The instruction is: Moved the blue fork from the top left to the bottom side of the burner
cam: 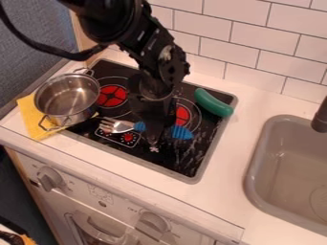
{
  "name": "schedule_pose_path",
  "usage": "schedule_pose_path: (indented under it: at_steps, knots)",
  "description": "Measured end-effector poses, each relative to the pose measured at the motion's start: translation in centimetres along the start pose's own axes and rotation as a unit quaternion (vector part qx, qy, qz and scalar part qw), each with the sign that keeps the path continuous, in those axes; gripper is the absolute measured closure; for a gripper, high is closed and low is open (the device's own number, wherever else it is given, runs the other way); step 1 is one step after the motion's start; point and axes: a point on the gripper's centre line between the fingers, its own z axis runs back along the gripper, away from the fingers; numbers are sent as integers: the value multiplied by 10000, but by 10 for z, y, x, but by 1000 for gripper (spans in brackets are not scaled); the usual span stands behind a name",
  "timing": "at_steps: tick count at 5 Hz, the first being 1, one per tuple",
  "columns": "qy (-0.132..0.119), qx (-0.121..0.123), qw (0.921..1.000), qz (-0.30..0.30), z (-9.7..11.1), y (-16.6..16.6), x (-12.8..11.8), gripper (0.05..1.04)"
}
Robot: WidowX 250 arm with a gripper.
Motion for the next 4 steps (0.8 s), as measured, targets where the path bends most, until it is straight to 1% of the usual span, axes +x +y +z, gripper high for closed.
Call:
schedule_pose_path:
  at_steps: [1,2,3,4]
  knots:
    - [-11,89,9999,-97,-1,6,1,673]
    - [-45,349,9993,-95,-10,12,6,597]
    - [-75,441,9990,-78,-10,9,9,288]
    - [-55,533,9986,-14,-9,7,13,78]
